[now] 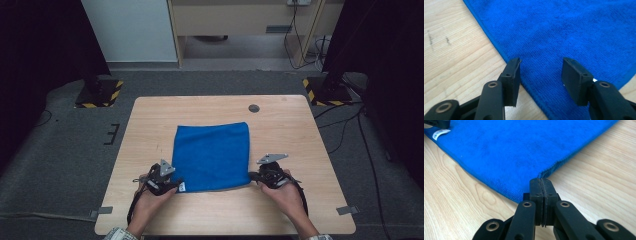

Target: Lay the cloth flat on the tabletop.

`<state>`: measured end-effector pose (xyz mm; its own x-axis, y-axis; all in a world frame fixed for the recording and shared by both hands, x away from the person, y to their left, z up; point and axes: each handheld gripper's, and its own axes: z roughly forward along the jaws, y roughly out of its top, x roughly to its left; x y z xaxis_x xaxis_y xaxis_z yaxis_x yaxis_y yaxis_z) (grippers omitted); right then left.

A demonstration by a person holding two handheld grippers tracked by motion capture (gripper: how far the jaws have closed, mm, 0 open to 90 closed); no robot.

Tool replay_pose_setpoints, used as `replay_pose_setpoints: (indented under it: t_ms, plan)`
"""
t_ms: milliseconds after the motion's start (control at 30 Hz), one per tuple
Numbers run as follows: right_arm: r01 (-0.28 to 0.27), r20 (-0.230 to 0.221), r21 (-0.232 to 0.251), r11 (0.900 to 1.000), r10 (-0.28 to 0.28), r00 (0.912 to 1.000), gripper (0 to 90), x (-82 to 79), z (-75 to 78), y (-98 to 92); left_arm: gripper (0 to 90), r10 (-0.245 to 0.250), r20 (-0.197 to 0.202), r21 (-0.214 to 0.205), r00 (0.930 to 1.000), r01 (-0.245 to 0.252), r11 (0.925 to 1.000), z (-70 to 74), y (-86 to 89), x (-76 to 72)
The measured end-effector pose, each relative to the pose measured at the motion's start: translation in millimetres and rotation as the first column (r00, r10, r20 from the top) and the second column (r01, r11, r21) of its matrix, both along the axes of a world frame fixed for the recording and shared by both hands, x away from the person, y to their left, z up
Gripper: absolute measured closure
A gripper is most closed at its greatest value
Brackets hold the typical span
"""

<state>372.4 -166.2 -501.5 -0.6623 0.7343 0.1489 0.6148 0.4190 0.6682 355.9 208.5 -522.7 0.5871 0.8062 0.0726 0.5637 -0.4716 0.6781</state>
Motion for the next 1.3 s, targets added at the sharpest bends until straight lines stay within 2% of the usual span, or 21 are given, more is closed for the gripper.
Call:
replay_pose_setpoints:
  t_ms: [133,267,300,333,600,733,867,967,1033,1100,1167,1233,1300]
  plan:
    - [0.017,-0.003,0.005,0.9998,-0.017,0.9999,89.5,-6.3,1.2,-9.7,49.0,0.006,-0.008,-0.031,1.0,-0.006,0.9995,-1.7,-4.3,6.4]
    - [0.035,-0.012,0.0,0.9994,-0.035,0.9993,89.5,-11.7,2.3,-19.7,49.1,0.0,-0.015,-0.043,0.9999,0.0,0.9991,-2.3,-14.3,11.8]
    - [0.044,-0.021,-0.001,0.999,-0.044,0.9988,89.5,-13.4,2.8,-22.6,49.3,-0.008,-0.014,-0.052,0.9999,0.007,0.9986,-2.7,-18.1,11.8]
    - [0.047,-0.019,-0.002,0.9989,-0.047,0.9987,89.5,-14.5,3.2,-26.5,50.4,-0.022,-0.015,-0.042,0.9996,0.022,0.9989,-2.2,-21.7,11.0]
    - [0.083,-0.052,-0.007,0.9965,-0.083,0.9952,89.4,-32.2,3.0,-48.7,50.6,-0.086,-0.027,-0.009,0.996,0.086,0.9963,1.1,-39.3,-8.6]
    - [0.088,-0.054,-0.018,0.996,-0.088,0.9946,89.4,-42.1,1.4,-52.6,50.6,-0.093,-0.028,0.012,0.9953,0.093,0.9956,2.5,-37.9,-16.5]
    - [0.071,-0.051,-0.026,0.9971,-0.073,0.9961,88.6,-46.5,0.3,-51.5,49.3,-0.093,-0.042,0.002,0.9947,0.094,0.9956,2.6,-33.6,-21.6]
    - [0.077,-0.03,-0.034,0.9965,-0.078,0.9965,82.8,-48.2,2.7,-51.8,44.4,-0.081,-0.055,-0.015,0.9952,0.08,0.9967,2.8,-30.4,-21.4]
    - [0.097,-0.022,-0.021,0.9951,-0.097,0.995,75.2,-50.1,6.1,-54.2,42.5,-0.081,-0.061,-0.037,0.9948,0.079,0.9962,4.5,-27.2,-23.5]
    - [0.103,0.003,-0.027,0.9943,-0.103,0.9946,65.7,-51.6,10.2,-55.4,39.2,-0.082,-0.048,-0.05,0.9955,0.079,0.9956,8.6,-23.7,-25.4]
    - [0.102,0.012,-0.028,0.9944,-0.102,0.9947,57.2,-50.8,12.3,-53.9,34.4,-0.073,-0.017,-0.057,0.9972,0.072,0.9958,14.4,-19.9,-23.8]
    - [0.1,0.024,-0.027,0.9946,-0.099,0.9948,49.0,-47.2,14.1,-51.5,29.4,-0.063,0.011,-0.071,0.9979,0.064,0.9954,19.2,-16.4,-18.9]
    - [0.098,0.042,-0.021,0.995,-0.097,0.9944,42.0,-42.2,15.5,-47.9,24.9,-0.066,0.024,-0.085,0.9975,0.068,0.9941,22.0,-14.7,-10.7]
